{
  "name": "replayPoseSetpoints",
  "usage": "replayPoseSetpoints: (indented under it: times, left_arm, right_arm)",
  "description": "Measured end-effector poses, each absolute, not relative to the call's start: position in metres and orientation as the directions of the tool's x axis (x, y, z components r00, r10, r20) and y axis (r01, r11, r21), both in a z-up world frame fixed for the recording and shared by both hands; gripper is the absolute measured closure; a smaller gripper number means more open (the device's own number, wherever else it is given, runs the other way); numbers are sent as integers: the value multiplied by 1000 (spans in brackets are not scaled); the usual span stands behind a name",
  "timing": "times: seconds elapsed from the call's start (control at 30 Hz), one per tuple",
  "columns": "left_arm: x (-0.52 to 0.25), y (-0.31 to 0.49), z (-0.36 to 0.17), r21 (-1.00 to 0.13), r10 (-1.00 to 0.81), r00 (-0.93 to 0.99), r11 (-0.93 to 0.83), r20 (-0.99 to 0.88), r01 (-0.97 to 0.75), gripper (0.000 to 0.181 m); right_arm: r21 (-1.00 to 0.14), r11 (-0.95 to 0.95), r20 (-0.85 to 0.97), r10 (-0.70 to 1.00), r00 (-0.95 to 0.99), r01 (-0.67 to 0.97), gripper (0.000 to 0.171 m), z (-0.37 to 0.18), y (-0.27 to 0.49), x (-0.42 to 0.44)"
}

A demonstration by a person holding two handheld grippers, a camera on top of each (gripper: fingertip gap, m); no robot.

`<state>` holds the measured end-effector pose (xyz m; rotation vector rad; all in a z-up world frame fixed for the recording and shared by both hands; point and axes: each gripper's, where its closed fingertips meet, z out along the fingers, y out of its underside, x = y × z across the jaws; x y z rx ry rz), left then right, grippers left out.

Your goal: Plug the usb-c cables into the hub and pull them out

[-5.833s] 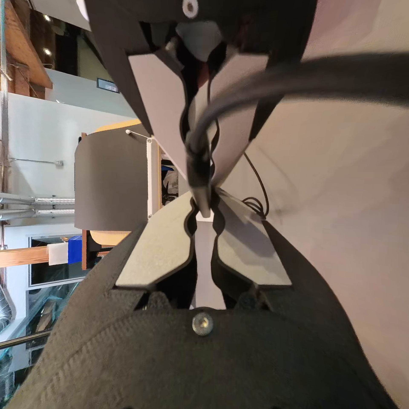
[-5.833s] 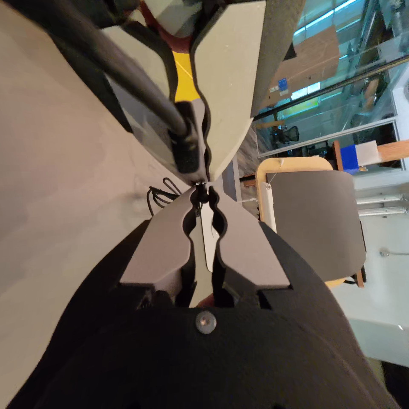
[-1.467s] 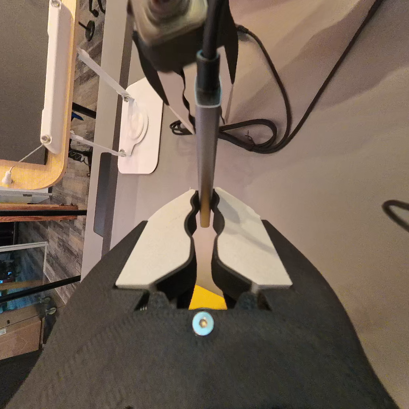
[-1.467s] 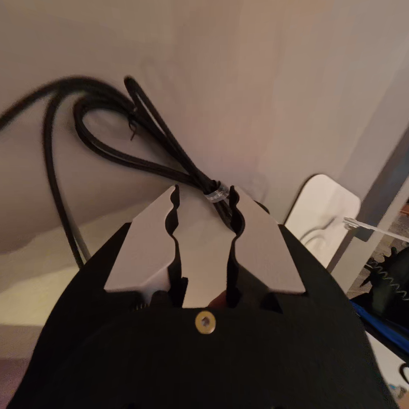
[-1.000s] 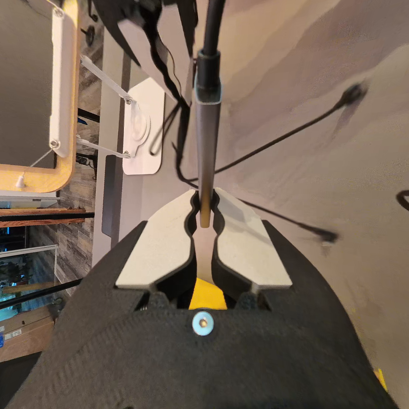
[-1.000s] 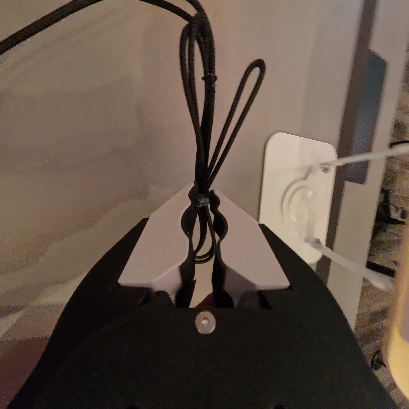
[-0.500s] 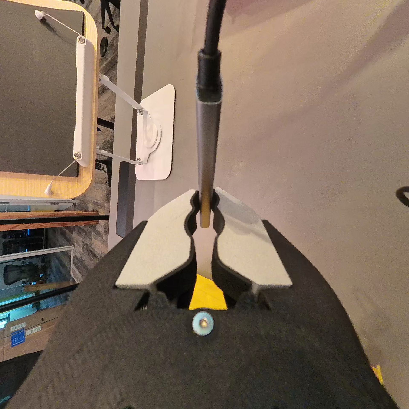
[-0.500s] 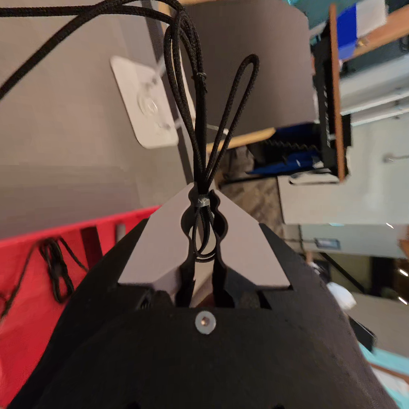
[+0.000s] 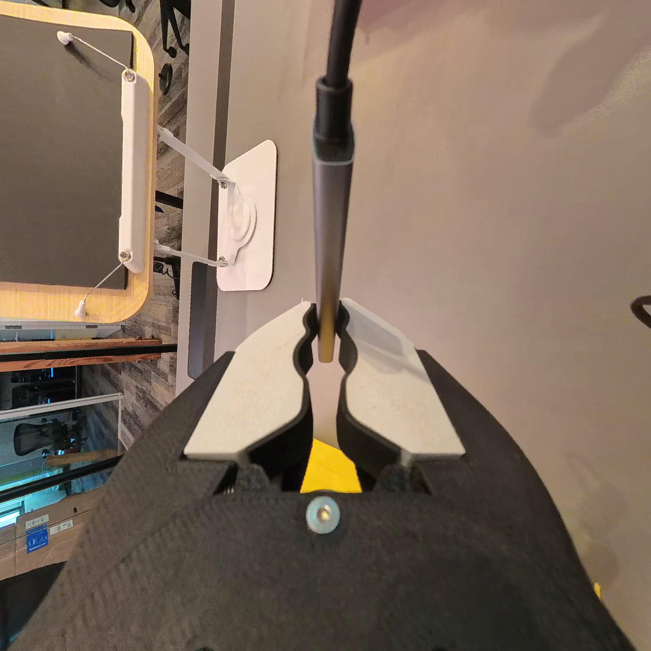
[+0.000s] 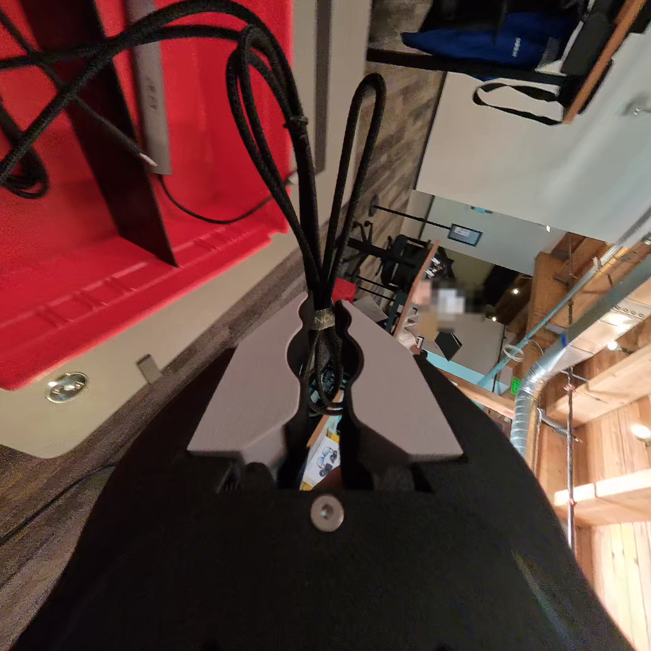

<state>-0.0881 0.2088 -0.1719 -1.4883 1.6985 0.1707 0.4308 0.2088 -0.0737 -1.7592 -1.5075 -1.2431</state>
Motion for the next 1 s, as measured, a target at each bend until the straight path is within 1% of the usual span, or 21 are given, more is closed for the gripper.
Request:
replayPoseSetpoints:
  times: [0.07,0.17,0.3,0.37,0.43,0.5,0.57,0.6,0.7,0.77,0.8,0.83,0.87,0.9,0.93,1.0]
  left_arm:
    - [-87,209,-174,-408,-751,64,283,-657,-868,172]
    - [-86,208,-176,-405,-752,58,286,-656,-869,172]
    - [-86,208,-177,-403,-752,57,287,-657,-869,172]
    - [-86,208,-177,-402,-750,56,288,-658,-869,172]
    - [-86,208,-177,-405,-751,57,288,-658,-868,172]
    - [-86,208,-178,-402,-751,56,288,-658,-869,172]
    - [-86,208,-179,-402,-753,53,290,-656,-869,172]
    - [-85,208,-179,-400,-752,51,291,-657,-869,172]
    - [-83,206,-178,-399,-751,46,296,-659,-868,172]
    - [-82,205,-177,-398,-748,45,299,-662,-867,172]
    - [-82,205,-176,-398,-747,46,301,-663,-867,172]
    - [-82,205,-175,-400,-745,47,303,-665,-865,172]
    - [-82,205,-174,-402,-745,49,303,-666,-864,172]
    - [-82,206,-174,-403,-745,50,302,-666,-864,172]
    - [-82,206,-174,-404,-743,52,303,-667,-863,172]
    - [-82,207,-174,-408,-742,60,297,-667,-864,172]
  right_arm:
    - [174,-243,850,527,-20,954,165,-108,209,426]
    - [127,-249,828,559,35,960,164,-150,210,418]
    - [0,-270,812,562,157,963,164,-192,213,408]
    - [-7,-289,795,580,181,957,166,-217,213,411]
    - [-47,-301,733,637,237,953,166,-247,208,408]
    - [-53,-286,712,661,237,957,166,-264,208,405]
    - [-69,-301,633,724,275,951,165,-281,204,400]
    - [-58,-311,604,745,282,949,165,-287,203,400]
    - [0,-277,580,783,225,961,164,-285,203,400]
    - [-3,-264,575,788,218,964,162,-274,201,399]
    - [-27,-272,561,793,239,962,153,-269,199,397]
    - [-50,-279,535,803,262,959,139,-265,195,395]
    - [-67,-291,515,809,283,954,130,-260,191,395]
    - [-82,-303,508,807,301,950,130,-254,189,395]
    - [-102,-306,512,799,314,946,127,-247,188,395]
    - [-124,-309,576,751,322,943,113,-227,190,396]
